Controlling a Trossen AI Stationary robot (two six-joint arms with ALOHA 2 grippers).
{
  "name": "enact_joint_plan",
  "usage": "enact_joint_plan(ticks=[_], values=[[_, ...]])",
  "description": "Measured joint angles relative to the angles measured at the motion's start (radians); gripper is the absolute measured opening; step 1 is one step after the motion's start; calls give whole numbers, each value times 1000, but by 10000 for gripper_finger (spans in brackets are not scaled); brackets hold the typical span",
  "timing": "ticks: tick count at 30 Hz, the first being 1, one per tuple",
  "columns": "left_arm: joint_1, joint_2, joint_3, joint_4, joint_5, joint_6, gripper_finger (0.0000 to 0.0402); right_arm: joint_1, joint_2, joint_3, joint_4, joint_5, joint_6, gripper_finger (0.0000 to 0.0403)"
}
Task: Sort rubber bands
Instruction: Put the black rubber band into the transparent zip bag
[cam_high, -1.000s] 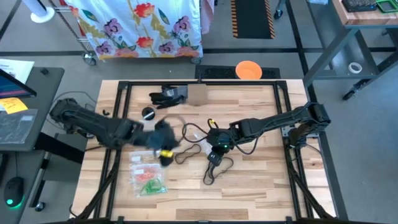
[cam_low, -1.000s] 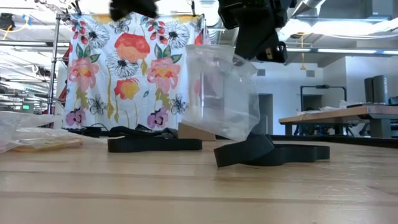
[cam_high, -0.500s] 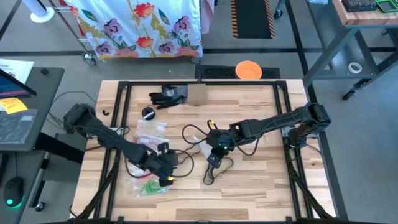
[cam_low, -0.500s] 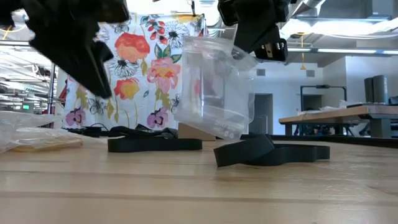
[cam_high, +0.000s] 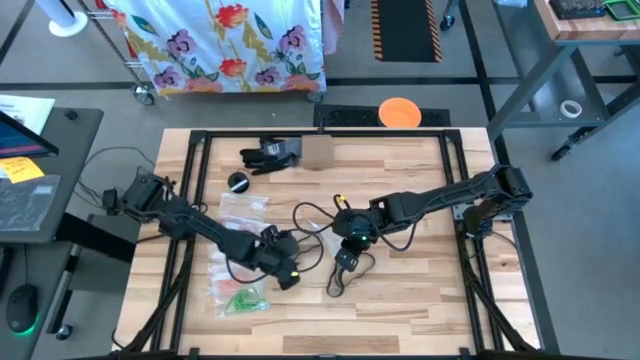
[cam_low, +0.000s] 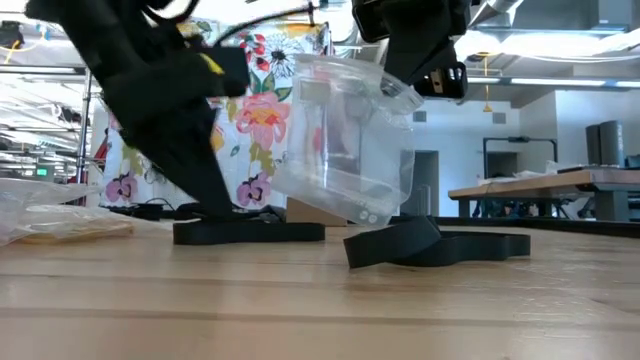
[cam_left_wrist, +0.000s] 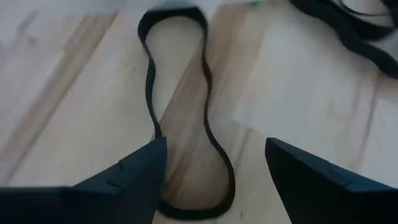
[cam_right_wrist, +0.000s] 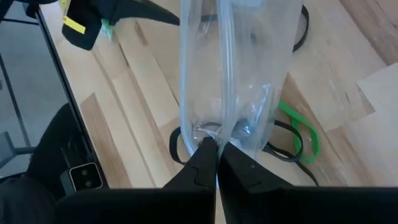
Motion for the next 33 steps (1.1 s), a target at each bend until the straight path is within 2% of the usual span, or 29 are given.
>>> enact_joint_plan(ticks=[6, 12, 15, 18, 23, 24, 33], values=[[57, 52, 1, 3, 22, -34, 272, 9, 0, 0, 0, 0, -22, 0], [104, 121, 7, 55, 93, -77, 272, 19, 0, 0, -4, -15, -18, 0], [112, 125, 8, 10, 119, -110, 261, 20, 0, 0, -8, -22, -17, 0], [100, 105, 6, -29, 75, -122, 208, 20, 0, 0, -18, -22, -17, 0], [87, 61, 0, -61, 45, -106, 40, 20, 0, 0, -20, -22, -16, 0], [86, 54, 0, -69, 45, -100, 22, 20, 0, 0, -20, -22, -16, 0], [44, -92, -3, -87, 17, -96, 3, 20, -1, 0, -19, -22, -14, 0]])
